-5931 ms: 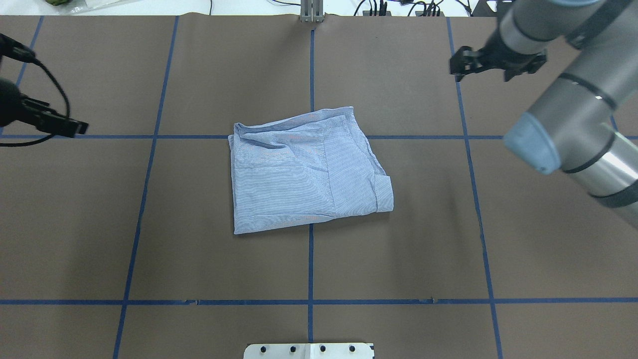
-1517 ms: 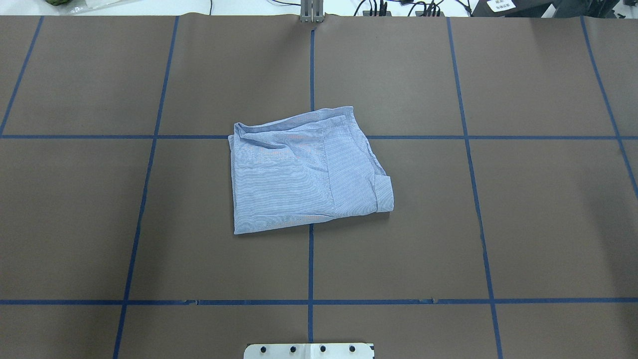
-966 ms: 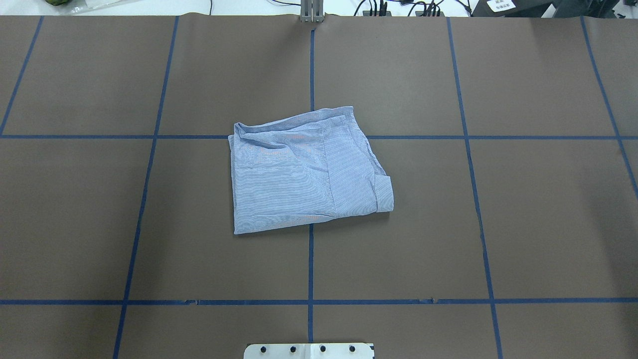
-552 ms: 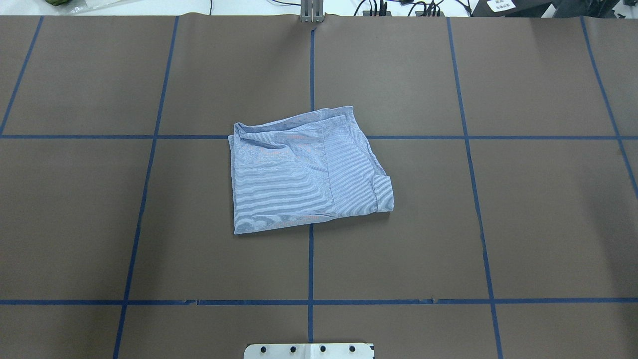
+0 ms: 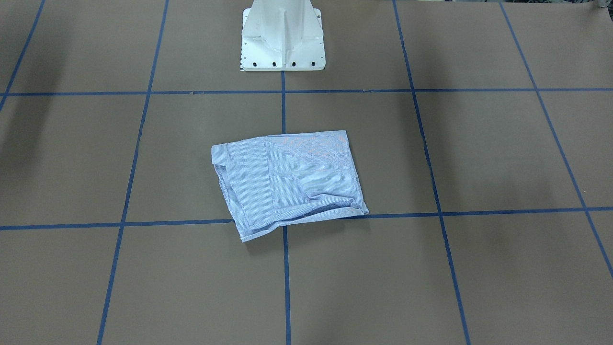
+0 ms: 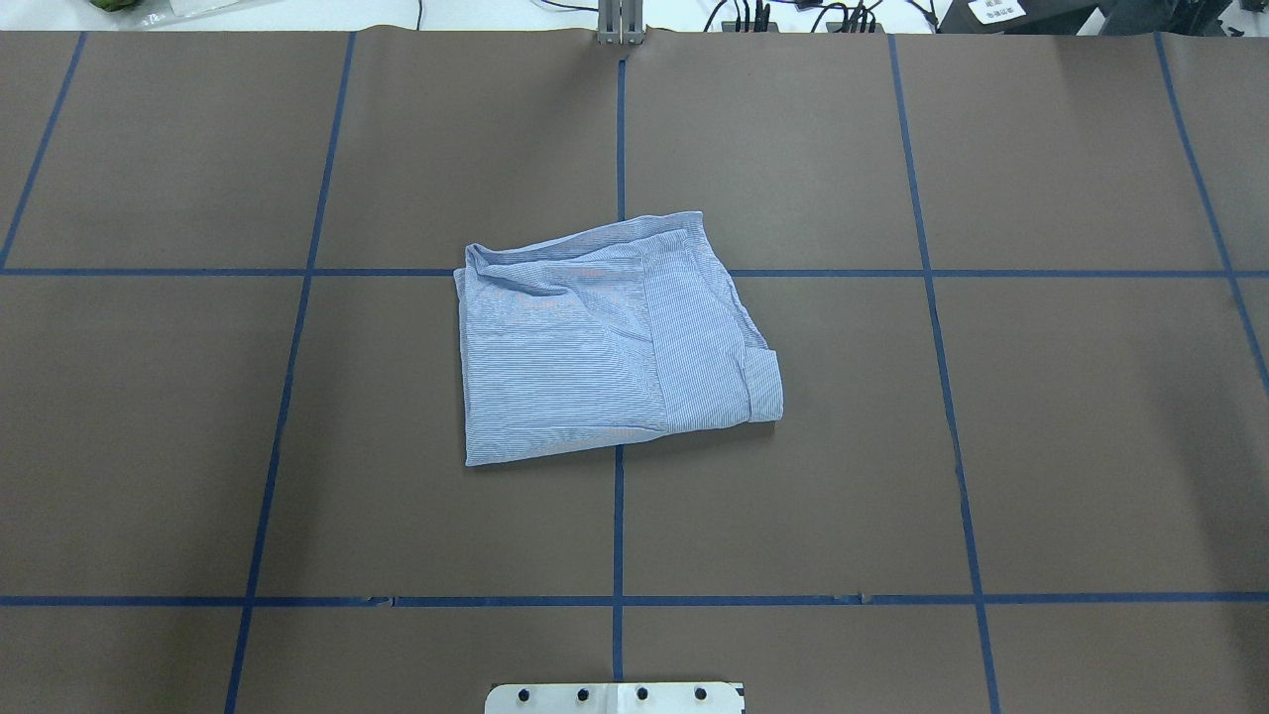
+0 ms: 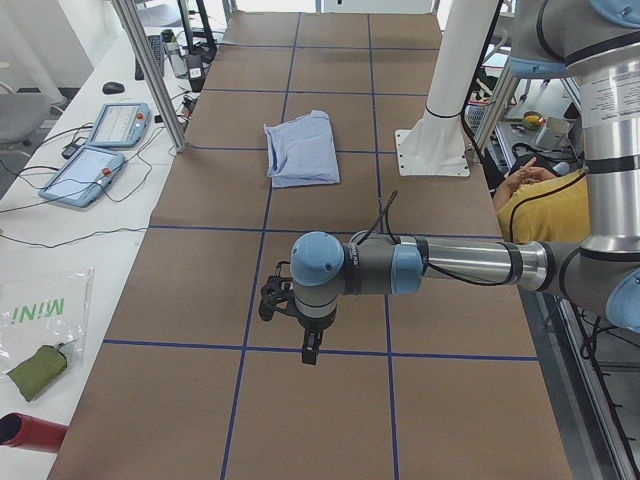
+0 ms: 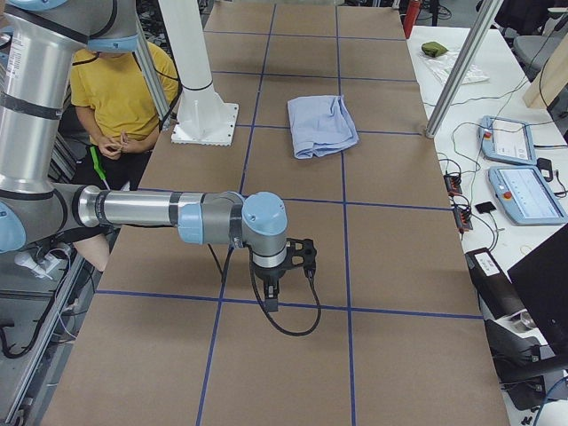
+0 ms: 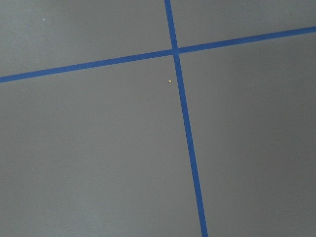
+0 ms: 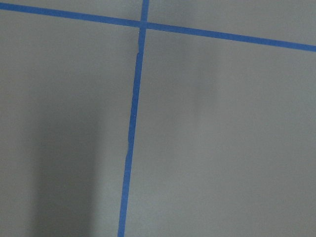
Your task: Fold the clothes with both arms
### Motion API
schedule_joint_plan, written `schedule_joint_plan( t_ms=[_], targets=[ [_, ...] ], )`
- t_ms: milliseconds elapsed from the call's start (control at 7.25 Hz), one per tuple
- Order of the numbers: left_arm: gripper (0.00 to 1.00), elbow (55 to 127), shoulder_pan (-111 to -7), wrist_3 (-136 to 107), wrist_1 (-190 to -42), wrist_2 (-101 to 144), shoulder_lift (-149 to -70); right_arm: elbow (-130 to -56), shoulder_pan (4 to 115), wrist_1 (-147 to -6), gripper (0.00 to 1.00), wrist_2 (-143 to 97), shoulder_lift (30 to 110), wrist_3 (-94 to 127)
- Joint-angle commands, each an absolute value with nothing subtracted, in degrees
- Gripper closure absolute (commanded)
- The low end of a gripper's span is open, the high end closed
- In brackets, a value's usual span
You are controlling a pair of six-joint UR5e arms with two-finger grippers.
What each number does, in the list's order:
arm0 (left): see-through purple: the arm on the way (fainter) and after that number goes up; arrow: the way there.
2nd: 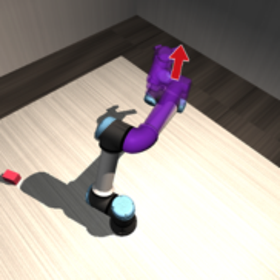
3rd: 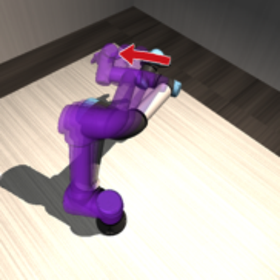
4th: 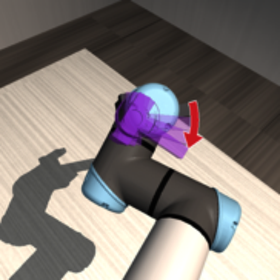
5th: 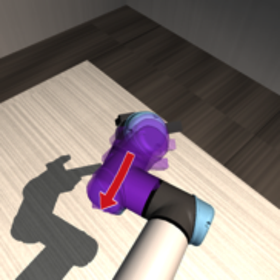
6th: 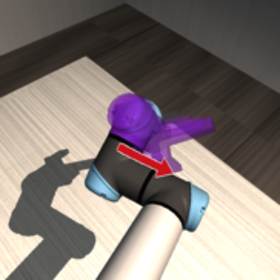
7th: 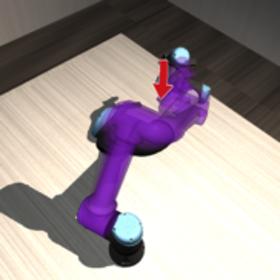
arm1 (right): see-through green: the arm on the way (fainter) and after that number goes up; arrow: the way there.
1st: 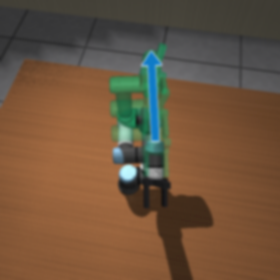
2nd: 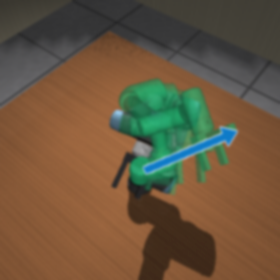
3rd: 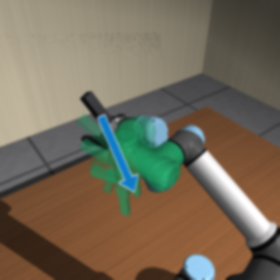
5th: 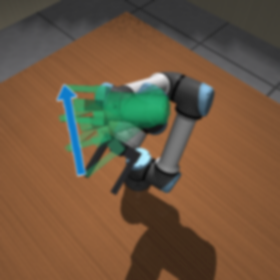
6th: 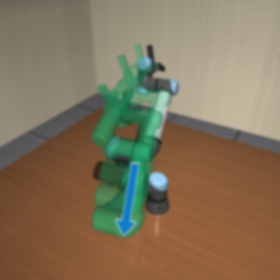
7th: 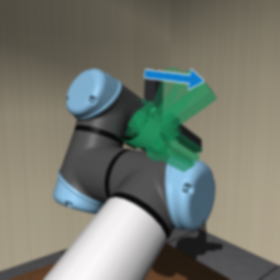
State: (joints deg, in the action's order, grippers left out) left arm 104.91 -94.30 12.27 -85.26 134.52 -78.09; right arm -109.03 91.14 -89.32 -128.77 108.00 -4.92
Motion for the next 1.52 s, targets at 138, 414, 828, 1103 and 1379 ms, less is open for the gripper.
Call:
schedule_joint_plan(
  t_ms=[138, 414, 828, 1103, 1379],
  targets=[
    [0.0, 103.89, -94.31, 12.3, -85.25, 134.47, -76.64, -109.86, 91.14, -89.3, 0.0, -129.02, 109.95, -4.92],
    [0.0, 102.93, -94.22, 12.3, -85.25, 134.47, -76.64, -109.95, 91.14, -89.38, 0.0, -129.02, 110.13, -4.92],
    [0.0, 101.96, -94.22, 12.3, -85.25, 134.47, -76.73, -109.95, 91.06, -89.38, 0.0, -129.11, 110.13, -5.01],
    [0.0, 102.22, -94.13, 12.3, -85.43, 134.65, -77.6, -109.87, 91.05, -89.3, 0.0, -129.46, 110.13, -4.92],
    [0.0, 102.65, -94.04, 12.22, -86.04, 134.91, -77.7, -109.69, 91.05, -89.3, 0.0, -129.64, 110.13, -4.92]
  ],
)
